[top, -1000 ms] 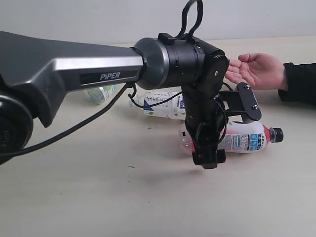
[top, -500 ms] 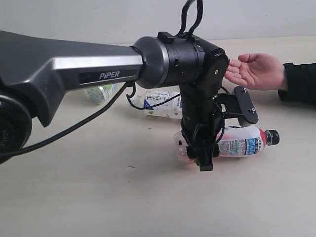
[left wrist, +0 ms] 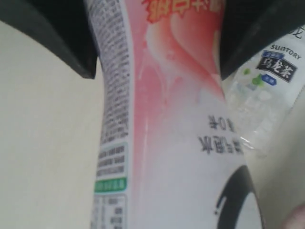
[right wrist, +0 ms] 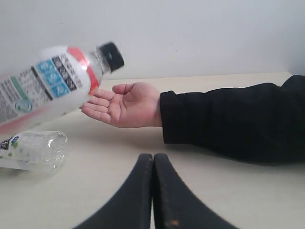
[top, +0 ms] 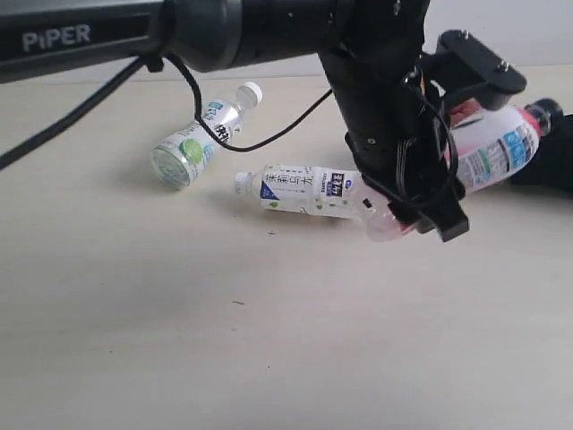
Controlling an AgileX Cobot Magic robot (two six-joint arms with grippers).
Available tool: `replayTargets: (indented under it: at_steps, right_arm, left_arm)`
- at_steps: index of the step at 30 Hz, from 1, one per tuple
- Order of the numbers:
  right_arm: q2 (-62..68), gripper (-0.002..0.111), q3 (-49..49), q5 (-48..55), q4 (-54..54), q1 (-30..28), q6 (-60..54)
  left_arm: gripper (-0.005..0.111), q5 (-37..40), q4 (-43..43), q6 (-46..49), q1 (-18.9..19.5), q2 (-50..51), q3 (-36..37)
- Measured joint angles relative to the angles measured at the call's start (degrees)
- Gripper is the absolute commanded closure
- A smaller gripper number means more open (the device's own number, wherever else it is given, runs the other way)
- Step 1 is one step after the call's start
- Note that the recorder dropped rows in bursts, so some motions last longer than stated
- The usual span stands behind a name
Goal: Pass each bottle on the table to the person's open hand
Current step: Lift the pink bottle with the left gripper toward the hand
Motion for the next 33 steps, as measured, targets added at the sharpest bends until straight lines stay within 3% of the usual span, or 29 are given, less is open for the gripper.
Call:
replayTargets:
  at_steps: [11,22,33]
  right_arm:
    - [0.0,0.108,0.0,0.0,0.0,0.0,0.0]
    - [0.0,0.108,0.0,0.0,0.0,0.0,0.0]
    - [0.0,0.108,0.0,0.0,0.0,0.0,0.0]
  left_arm:
    - [0.107,-9.3,0.0,-20.3,0.0,-4.5,0.1]
    - [0.107,-15.4,-1.0,-28.7,0.1,-4.5,0.1]
    - [0.107,-27.6,-20.7,-33.5,5.4,-4.5,-2.7]
